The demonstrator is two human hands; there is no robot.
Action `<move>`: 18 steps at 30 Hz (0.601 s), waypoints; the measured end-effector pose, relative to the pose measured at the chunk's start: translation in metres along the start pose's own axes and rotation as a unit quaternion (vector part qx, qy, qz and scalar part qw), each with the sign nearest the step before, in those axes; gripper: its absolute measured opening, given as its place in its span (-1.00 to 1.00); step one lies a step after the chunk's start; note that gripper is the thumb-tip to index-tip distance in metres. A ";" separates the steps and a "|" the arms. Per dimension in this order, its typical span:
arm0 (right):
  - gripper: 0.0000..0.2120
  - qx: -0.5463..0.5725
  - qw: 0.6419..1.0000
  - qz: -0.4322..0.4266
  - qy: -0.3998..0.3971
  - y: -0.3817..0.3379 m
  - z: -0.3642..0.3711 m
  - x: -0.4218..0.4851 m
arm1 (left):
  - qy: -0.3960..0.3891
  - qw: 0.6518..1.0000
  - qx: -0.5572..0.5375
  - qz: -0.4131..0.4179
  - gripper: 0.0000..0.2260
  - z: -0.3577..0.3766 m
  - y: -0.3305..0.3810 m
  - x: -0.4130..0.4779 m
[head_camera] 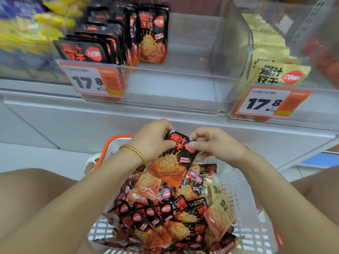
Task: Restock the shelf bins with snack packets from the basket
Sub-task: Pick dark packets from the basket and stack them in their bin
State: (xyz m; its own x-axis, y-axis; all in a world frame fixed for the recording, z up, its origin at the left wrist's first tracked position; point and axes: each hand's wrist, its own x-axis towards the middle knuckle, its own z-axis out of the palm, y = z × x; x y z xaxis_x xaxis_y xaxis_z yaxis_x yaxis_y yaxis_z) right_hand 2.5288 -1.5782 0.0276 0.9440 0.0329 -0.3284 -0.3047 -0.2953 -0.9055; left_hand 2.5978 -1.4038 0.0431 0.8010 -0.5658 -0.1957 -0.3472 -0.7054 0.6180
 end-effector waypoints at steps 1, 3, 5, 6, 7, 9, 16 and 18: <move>-0.91 0.047 0.999 -0.010 0.013 -0.009 0.000 -0.004 | 0.014 0.999 -0.039 0.009 -0.86 -0.010 0.003 -0.001; -0.88 0.110 0.994 -0.026 0.008 -0.029 0.000 -0.012 | 0.051 0.991 -0.123 0.034 -0.85 -0.034 0.012 -0.006; -0.69 0.106 0.993 -0.046 -0.010 -0.054 0.000 -0.016 | 0.096 0.976 -0.186 0.065 -0.88 -0.060 0.025 -0.011; -0.68 0.092 0.994 -0.063 -0.009 -0.069 0.000 -0.017 | 0.123 0.970 -0.193 0.085 -0.90 -0.073 0.030 -0.011; -0.72 0.082 0.993 -0.086 -0.004 -0.085 -0.002 -0.015 | 0.160 0.962 -0.193 0.104 -0.89 -0.085 0.034 -0.009; -0.85 0.082 0.987 -0.131 0.038 -0.122 -0.009 -0.004 | 0.275 0.938 -0.165 0.135 -0.87 -0.111 0.038 -0.003; -0.68 0.001 0.972 -0.121 0.200 -0.200 -0.030 0.113 | 0.436 0.857 0.252 0.109 -0.69 -0.133 -0.013 0.022; -0.64 -0.063 0.976 -0.032 0.207 -0.192 -0.029 0.155 | 0.429 0.859 0.260 0.104 -0.69 -0.126 -0.021 0.025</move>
State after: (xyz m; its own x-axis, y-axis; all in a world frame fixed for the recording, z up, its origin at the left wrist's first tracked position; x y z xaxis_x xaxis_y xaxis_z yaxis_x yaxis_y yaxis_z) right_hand 2.7377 -1.5445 0.1584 0.9388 -0.3257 -0.1121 -0.2504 -0.4216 -0.8715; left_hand 2.6864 -1.3493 0.1208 0.6823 -0.3360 0.6492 -0.5180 -0.8489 0.1051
